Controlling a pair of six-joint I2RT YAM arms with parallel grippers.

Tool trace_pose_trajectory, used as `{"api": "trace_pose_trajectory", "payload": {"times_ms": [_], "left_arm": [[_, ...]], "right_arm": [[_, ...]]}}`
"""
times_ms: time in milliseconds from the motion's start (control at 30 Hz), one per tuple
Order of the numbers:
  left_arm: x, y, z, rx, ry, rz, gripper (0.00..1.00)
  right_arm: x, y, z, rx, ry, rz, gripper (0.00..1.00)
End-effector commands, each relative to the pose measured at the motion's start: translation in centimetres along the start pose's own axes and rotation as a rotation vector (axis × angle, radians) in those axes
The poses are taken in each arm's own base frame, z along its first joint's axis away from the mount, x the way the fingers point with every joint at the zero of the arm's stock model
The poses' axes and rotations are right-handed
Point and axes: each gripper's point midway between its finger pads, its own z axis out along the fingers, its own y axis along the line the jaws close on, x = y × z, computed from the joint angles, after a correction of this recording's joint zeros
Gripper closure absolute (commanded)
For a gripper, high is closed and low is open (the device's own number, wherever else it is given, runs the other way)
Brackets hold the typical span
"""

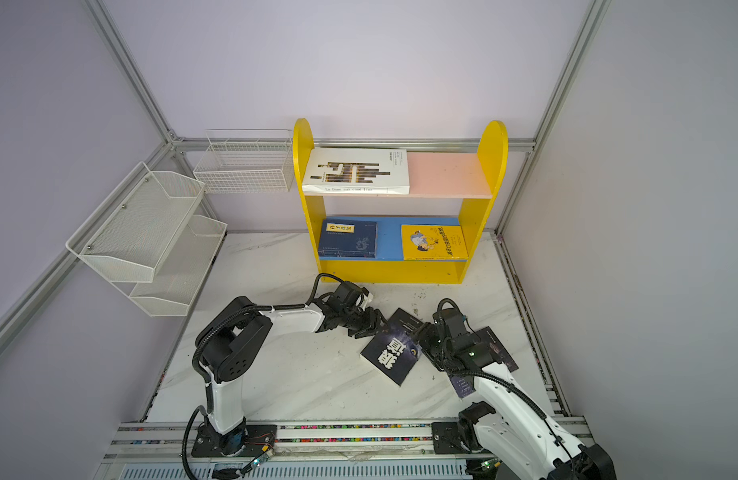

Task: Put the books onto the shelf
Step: 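Grasp the dark wolf-eye book with both grippers and lift it upright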

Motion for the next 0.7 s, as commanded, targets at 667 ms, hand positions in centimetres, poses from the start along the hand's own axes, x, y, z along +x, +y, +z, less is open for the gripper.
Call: {"api": "trace_pose_trajectory", "payload": {"times_ms": [667], "left_arm": [[2.0, -1.4, 0.8, 0.096, 0.09, 0.019, 0.36]], "right_arm": [[0.9, 4.5, 3.0, -0.322, 0.035, 0.018, 0.34]]}}
